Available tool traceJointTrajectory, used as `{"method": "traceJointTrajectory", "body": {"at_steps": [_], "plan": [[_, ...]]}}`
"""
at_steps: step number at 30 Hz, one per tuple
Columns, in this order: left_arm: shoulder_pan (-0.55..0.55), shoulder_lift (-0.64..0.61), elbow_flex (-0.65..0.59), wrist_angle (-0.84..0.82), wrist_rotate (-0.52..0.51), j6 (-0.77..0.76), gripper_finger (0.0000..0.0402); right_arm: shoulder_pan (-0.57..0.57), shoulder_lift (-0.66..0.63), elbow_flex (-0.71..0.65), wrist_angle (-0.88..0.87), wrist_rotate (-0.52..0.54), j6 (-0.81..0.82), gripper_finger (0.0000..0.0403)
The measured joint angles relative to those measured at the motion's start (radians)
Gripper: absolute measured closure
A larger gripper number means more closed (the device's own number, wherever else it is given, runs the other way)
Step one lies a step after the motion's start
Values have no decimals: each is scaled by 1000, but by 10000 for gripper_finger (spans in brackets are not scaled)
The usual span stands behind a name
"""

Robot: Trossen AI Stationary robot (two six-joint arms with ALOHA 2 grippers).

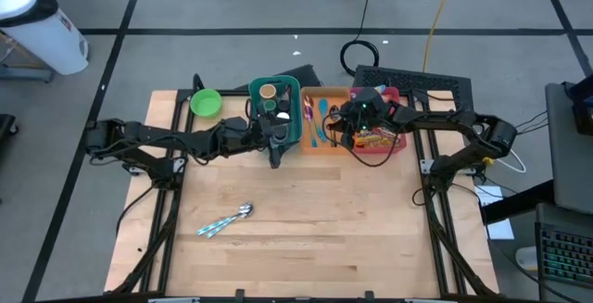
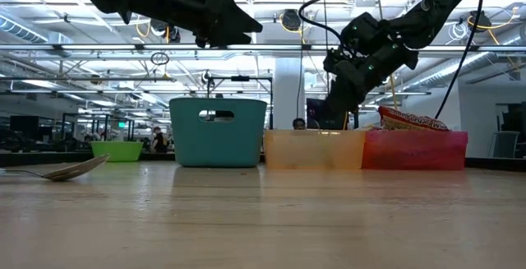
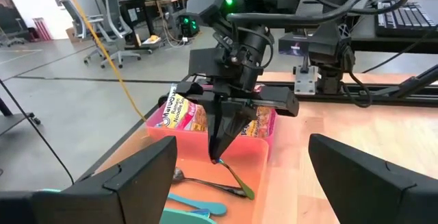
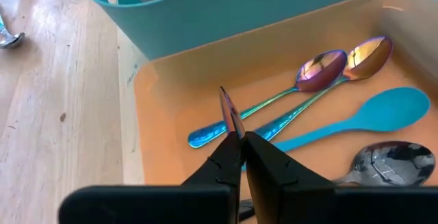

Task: Pick & Place Food Item
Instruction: Put the purple spoon into the orange bin, then put the left white patterned spoon into the orange bin

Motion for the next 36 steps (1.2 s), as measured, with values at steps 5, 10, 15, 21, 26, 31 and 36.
{"method": "traceJointTrajectory", "body": {"at_steps": [5,10,15,21,26,31,36], "plan": [[0,0,0,0,0,0,62,0,0,0,-10,0,-1,399],[0,0,0,0,0,0,62,0,0,0,-9,2,-2,390],[0,0,0,0,0,0,62,0,0,0,-12,2,16,373],[-1,0,0,0,0,-4,62,0,0,0,-15,10,19,346],[-2,0,0,-6,1,-4,62,8,0,0,-16,126,11,307],[-2,0,0,-8,1,-8,62,24,0,0,14,213,-7,261],[-2,0,0,-62,2,-75,62,42,0,0,69,213,-11,225]]}}
